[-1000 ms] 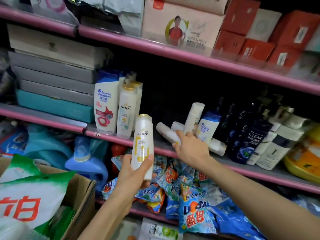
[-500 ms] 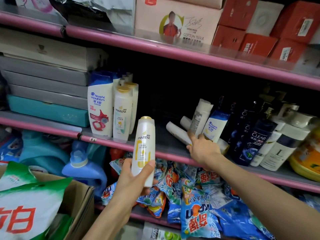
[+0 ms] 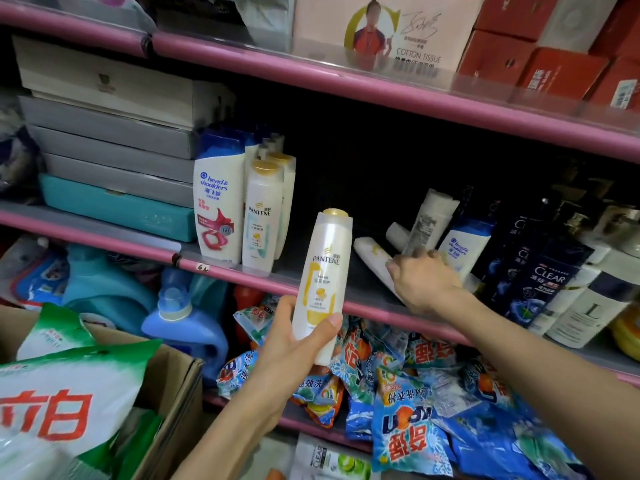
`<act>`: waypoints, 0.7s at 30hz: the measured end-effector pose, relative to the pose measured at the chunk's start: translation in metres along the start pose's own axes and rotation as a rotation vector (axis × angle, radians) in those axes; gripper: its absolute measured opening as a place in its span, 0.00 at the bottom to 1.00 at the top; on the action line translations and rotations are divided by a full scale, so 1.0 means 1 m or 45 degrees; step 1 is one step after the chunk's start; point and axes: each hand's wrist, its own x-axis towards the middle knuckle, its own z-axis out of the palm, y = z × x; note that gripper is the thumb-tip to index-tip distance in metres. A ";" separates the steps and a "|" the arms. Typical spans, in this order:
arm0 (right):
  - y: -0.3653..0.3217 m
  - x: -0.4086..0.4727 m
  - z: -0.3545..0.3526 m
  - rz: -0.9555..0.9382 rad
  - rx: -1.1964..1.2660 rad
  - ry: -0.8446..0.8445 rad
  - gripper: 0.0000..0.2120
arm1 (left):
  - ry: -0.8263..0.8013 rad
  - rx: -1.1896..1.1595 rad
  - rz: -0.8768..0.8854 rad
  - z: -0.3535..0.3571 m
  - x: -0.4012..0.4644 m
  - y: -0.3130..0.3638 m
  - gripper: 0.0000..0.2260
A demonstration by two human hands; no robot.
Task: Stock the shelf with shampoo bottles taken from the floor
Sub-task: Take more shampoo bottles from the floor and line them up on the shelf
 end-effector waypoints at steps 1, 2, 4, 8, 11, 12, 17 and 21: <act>-0.006 -0.003 -0.009 -0.108 0.238 0.142 0.20 | -0.020 -0.005 0.009 0.000 0.000 0.000 0.21; -0.013 -0.007 -0.018 -0.218 0.604 0.220 0.19 | -0.040 -0.014 0.018 0.001 0.000 0.001 0.21; -0.029 -0.018 -0.036 -0.390 1.426 0.138 0.17 | -0.074 -0.035 0.033 0.003 0.000 0.001 0.22; -0.046 -0.032 -0.047 -0.571 1.633 0.167 0.14 | -0.098 -0.042 0.075 0.007 -0.001 0.001 0.18; -0.054 -0.034 -0.053 -0.597 1.628 0.208 0.13 | -0.089 -0.025 0.113 0.011 -0.001 0.001 0.15; -0.057 -0.034 -0.056 -0.619 1.624 0.209 0.12 | -0.095 -0.027 0.120 0.013 -0.001 0.000 0.14; -0.060 -0.038 -0.061 -0.530 1.656 0.159 0.22 | -0.136 -0.080 0.163 0.018 0.004 0.010 0.15; -0.060 -0.051 -0.041 -0.353 1.857 -0.313 0.24 | -0.105 -0.051 0.202 0.008 0.015 0.018 0.14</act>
